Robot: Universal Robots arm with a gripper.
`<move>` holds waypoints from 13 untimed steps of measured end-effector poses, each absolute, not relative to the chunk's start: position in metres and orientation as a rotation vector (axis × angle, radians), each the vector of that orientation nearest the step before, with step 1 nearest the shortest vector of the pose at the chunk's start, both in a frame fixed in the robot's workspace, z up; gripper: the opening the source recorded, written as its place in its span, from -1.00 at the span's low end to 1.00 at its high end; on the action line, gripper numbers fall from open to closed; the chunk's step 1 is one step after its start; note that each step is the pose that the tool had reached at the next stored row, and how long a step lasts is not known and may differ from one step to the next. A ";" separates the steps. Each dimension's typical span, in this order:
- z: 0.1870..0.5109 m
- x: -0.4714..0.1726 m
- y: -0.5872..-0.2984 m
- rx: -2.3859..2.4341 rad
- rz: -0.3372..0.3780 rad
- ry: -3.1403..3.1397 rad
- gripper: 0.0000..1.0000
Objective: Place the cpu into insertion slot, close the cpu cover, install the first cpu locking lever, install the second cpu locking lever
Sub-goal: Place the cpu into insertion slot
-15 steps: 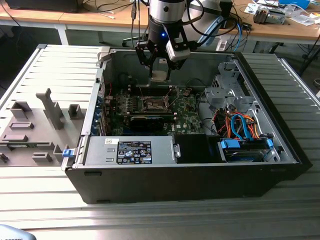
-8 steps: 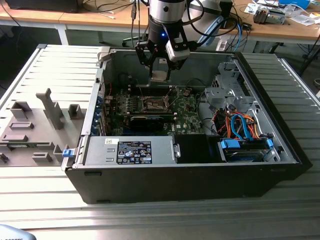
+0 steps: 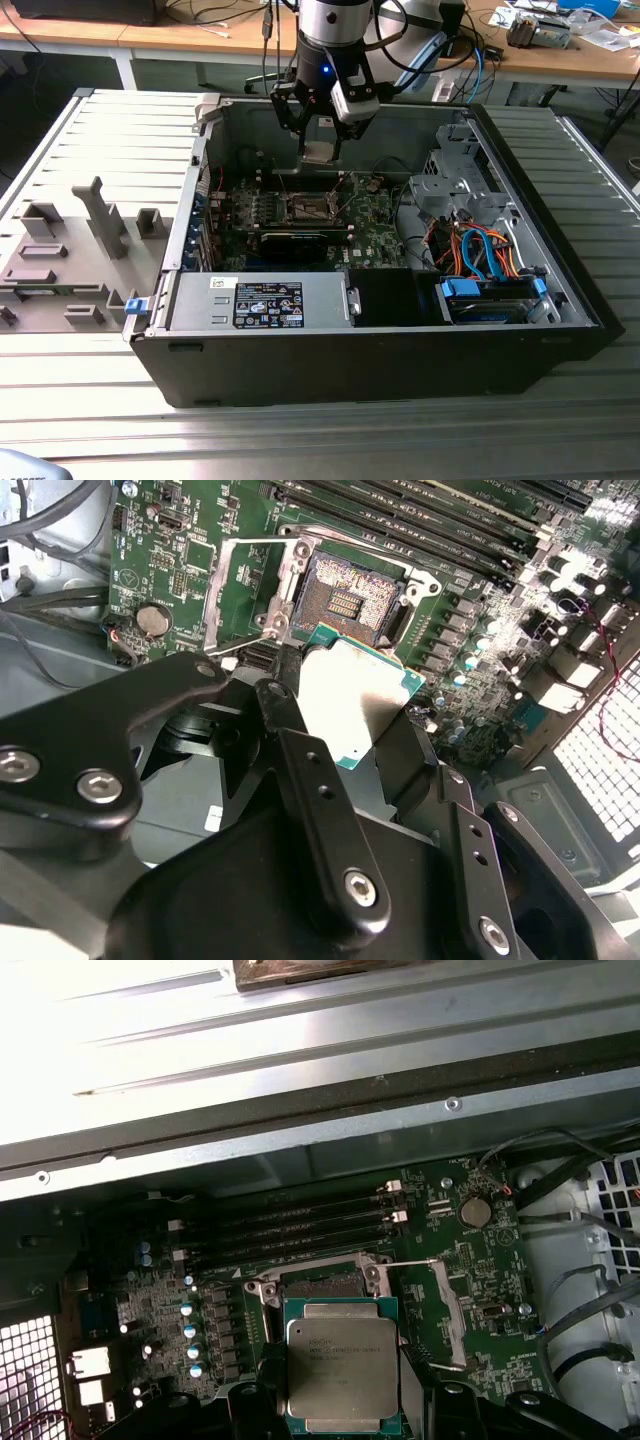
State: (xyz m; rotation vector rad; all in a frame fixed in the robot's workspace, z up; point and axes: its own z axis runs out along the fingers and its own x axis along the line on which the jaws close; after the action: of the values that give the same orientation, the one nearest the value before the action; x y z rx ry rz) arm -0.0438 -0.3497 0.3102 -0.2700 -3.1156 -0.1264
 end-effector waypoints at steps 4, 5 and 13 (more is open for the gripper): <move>0.310 -0.044 -0.350 -0.278 -0.126 -3.115 0.08; 0.310 -0.044 -0.350 -0.280 -0.127 -3.115 0.08; 0.310 -0.044 -0.350 -0.294 -0.127 -3.114 0.08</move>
State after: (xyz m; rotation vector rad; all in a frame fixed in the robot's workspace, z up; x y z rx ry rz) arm -0.0438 -0.3497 0.3101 -0.2935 -3.1140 -0.1266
